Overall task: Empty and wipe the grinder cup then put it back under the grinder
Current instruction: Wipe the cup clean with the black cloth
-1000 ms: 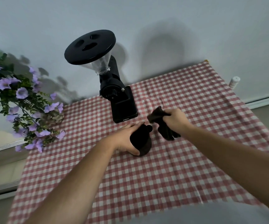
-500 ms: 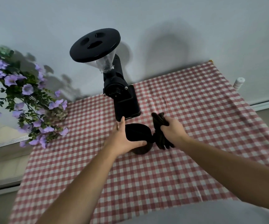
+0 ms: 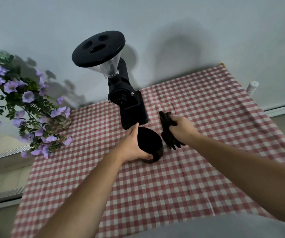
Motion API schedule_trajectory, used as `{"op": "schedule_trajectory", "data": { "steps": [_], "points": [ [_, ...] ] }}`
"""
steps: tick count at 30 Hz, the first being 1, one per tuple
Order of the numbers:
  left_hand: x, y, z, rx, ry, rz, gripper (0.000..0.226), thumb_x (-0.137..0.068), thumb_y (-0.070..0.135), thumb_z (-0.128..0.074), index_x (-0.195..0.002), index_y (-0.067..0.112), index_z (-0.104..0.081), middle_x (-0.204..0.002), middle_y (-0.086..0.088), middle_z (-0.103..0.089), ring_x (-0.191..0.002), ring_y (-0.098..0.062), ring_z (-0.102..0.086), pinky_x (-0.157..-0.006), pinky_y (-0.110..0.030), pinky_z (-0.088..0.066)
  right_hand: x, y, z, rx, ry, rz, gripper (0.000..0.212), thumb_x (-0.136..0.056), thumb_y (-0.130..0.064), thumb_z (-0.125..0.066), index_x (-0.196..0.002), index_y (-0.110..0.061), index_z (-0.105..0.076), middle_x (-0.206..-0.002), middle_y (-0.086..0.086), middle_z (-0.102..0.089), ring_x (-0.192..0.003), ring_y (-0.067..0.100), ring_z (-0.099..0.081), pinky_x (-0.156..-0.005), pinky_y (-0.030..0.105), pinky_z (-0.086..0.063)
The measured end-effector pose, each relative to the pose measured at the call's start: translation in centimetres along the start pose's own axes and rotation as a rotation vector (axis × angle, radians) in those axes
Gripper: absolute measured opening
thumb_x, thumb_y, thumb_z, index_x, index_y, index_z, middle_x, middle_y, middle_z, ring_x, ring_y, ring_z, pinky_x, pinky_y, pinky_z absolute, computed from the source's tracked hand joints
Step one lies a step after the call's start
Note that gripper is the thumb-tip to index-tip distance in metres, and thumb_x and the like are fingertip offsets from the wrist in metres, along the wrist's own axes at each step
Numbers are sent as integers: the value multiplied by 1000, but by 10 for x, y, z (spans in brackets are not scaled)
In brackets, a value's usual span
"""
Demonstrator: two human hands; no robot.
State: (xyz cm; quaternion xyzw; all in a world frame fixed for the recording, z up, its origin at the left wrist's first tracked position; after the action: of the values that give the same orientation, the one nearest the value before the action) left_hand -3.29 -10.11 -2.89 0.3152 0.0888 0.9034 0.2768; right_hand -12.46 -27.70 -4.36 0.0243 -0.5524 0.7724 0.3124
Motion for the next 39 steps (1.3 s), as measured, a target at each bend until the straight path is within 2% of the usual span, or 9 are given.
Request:
{"op": "schedule_trajectory", "data": {
  "steps": [3,9,13,17,23,27,30,34,39],
  "points": [
    [9,4,-18,34,82,84,137,-63,50,-80,-151,23,20,-163,3,15,-141,-30,-30,-105,-43,-43,12,17,-30,89,-127,-29,36,-91,-3,-41,-124,-9,-56,-92,3,-64,-75,12,-61,-55,19,-47],
    [15,9,-38,167,182,203,138,-59,77,-70,-150,28,22,-162,-1,17,-147,-35,-15,-112,-50,-34,10,30,-10,150,-173,-196,23,-91,-12,-47,-99,-3,-66,-88,13,-70,-81,24,-67,-69,32,-57],
    [9,17,-34,85,217,173,135,-58,79,-69,-153,26,11,-163,-5,5,-143,-34,-25,-107,-47,-39,-17,-5,-1,144,-74,-62,32,-90,-8,-45,-119,-5,-59,-93,11,-66,-81,24,-64,-61,28,-50],
    [6,11,-25,67,184,92,135,-57,72,-76,-154,28,6,-163,-1,1,-146,-29,-20,-111,-46,-35,-6,-5,-28,191,-142,4,40,-90,-2,-41,-126,-12,-55,-96,5,-63,-81,18,-61,-63,23,-49],
    [6,-17,4,-10,-54,-67,137,-61,49,-88,-154,31,12,-163,11,12,-150,-16,-1,-119,-43,-20,29,31,-24,259,-276,-138,24,-92,-6,-44,-80,-15,-63,-76,5,-63,-69,18,-62,-57,25,-52],
    [11,-11,-7,-75,6,16,143,-56,61,-85,-152,30,17,-162,7,13,-147,-28,-16,-111,-49,-36,6,10,-16,164,-47,-44,25,-93,-8,-43,-110,-9,-61,-81,5,-63,-66,17,-60,-51,25,-47],
    [10,-8,-19,-118,134,62,142,-54,60,-85,-152,31,14,-162,3,6,-143,-33,-24,-107,-51,-41,-3,-6,-27,174,-89,63,37,-92,-2,-40,-125,-12,-55,-95,7,-64,-78,19,-62,-57,22,-45],
    [10,-14,-15,-150,118,-31,137,-56,48,-86,-152,34,11,-160,6,1,-138,-27,-30,-100,-44,-48,12,14,-45,262,-240,27,30,-91,0,-42,-112,-10,-60,-97,5,-64,-85,20,-63,-60,19,-47],
    [12,-20,-4,-221,41,-112,136,-57,44,-88,-152,37,9,-160,13,5,-140,-25,-27,-99,-40,-47,30,14,-10,335,-276,-23,24,-93,-7,-47,-74,-19,-58,-74,3,-60,-65,15,-59,-52,19,-44]
  ]
}}
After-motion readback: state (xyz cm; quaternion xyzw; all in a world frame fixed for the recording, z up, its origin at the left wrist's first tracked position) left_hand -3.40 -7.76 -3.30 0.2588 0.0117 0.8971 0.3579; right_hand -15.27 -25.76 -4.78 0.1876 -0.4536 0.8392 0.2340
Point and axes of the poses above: each hand's wrist, its own x-axis away from the middle knuckle, its own z-axis out of the back of the hand, y = z × x, the point moved 2 cm from there along -x, towards the middle knuckle
